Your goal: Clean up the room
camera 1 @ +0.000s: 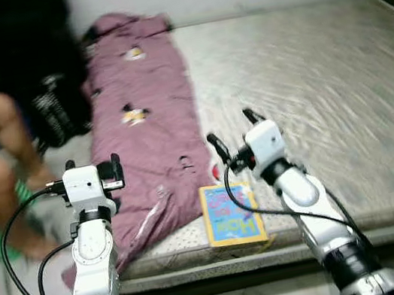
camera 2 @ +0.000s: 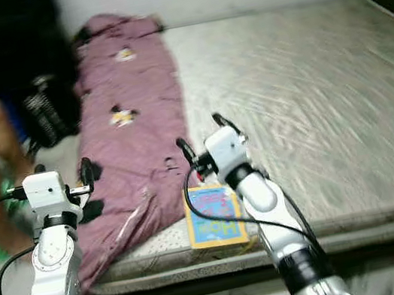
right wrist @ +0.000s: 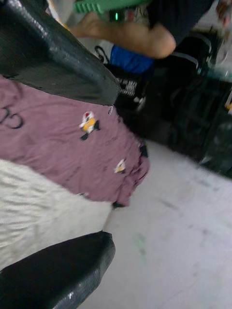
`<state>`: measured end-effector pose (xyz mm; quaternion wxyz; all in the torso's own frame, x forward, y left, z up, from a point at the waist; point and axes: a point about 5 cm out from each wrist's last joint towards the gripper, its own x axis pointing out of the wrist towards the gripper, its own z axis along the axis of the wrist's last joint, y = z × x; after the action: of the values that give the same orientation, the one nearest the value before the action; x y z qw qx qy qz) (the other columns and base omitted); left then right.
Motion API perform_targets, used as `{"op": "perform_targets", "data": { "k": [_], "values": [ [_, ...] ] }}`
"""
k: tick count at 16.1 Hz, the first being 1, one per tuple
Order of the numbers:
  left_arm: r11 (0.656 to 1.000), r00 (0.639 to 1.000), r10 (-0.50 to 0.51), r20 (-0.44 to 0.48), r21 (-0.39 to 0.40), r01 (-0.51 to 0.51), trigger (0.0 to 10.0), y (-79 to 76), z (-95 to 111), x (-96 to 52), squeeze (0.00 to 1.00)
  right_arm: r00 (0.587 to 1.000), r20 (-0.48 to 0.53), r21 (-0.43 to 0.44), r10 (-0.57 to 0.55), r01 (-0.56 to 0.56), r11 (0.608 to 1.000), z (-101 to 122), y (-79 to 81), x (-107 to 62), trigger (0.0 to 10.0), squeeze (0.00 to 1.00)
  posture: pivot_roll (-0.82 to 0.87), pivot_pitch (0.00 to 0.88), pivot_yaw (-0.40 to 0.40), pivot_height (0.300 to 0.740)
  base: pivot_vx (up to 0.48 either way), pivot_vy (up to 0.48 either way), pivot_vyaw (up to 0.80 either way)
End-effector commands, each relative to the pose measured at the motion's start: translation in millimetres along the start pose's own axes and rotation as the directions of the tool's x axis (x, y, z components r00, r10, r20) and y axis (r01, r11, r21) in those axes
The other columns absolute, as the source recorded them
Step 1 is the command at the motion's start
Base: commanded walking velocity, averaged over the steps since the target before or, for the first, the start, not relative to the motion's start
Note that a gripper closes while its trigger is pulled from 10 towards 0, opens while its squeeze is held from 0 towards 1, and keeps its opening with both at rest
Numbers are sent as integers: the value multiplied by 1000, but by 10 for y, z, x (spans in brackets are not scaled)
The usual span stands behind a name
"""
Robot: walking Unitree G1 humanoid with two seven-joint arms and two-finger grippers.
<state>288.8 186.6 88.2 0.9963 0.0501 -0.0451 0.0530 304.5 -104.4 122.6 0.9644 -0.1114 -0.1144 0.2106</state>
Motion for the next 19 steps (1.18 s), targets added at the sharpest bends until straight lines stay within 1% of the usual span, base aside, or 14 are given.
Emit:
{"op": "perform_targets", "data": {
  "k": [1, 2, 3, 4, 5, 6, 7, 9, 13, 15, 16, 19],
  "values": [
    [1000, 1000, -8, 21, 10, 8, 10000, -53, 72, 24, 0, 1000, -1, 3, -7, 7, 1000, -4, -63, 8, 10000, 0, 66, 0, -69, 740, 0, 0, 0],
    [1000, 1000, -5, 23, 12, 5, 10000, -55, 85, 27, 0, 1000, 0, 1, -8, 8, 1000, -4, -74, 9, 10000, 0, 65, 0, -60, 740, 0, 0, 0],
    [1000, 1000, -1, 21, 13, 1, 10000, -52, 106, 35, 0, 1000, 1, -4, -20, 20, 1000, -17, -95, 8, 10000, 0, 60, 0, -33, 740, 0, 0, 0],
    [1000, 1000, -5, 20, 20, 5, 10000, -32, 134, 72, 0, 998, -4, -5, -62, 62, 998, -56, -119, -3, 10000, 0, 45, 0, 5, 740, 0, 0, 0],
    [999, 999, -26, 23, 29, 26, 10000, -23, 159, 118, 0, 994, -8, 3, -109, 109, 994, -85, -117, -23, 10000, 0, 27, 0, 25, 740, 0, 0, 0],
    [998, 999, -42, 28, 36, 41, 10000, -25, 181, 158, 0, 991, -5, 7, -132, 132, 991, -81, -122, -22, 10000, 0, 11, 0, 37, 740, 0, 0, 0],
    [998, 998, -55, 34, 43, 53, 10000, -22, 212, 201, 0, 989, 6, 1, -147, 147, 989, -51, -130, -27, 10000, 0, 1, 0, 36, 740, 0, 0, 0],
    [997, 998, -60, 37, 44, 58, 10000, -18, 234, 229, 0, 989, 11, -15, -148, 148, 989, -41, -160, -45, 10000, 0, -8, 0, 27, 740, 0, 0, 0],
    [1000, 1000, -12, 12, 24, 11, 10000, 15, 162, 178, 0, 990, 21, -31, -140, 141, 990, -33, -187, -46, 10000, 0, -21, 0, 18, 740, 0, 0, 0],
    [999, 1000, -29, 6, 22, 29, 10000, -35, 135, 160, 0, 990, 20, -28, -140, 141, 990, -45, -143, -53, 10000, 0, -27, 0, 21, 740, 0, 0, 0],
    [998, 999, -52, 4, 17, 52, 10000, -122, 136, 174, 0, 990, 20, -24, -141, 142, 990, -44, -117, -34, 10000, 0, -25, 0, 29, 740, 0, 0, 0],
    [998, 998, -69, 11, 3, 69, 10000, -192, 158, 188, 0, 988, 32, -19, -150, 151, 988, -13, -132, 28, 10000, 0, -29, 0, 30, 740, 0, 0, 0]
  ]
}}
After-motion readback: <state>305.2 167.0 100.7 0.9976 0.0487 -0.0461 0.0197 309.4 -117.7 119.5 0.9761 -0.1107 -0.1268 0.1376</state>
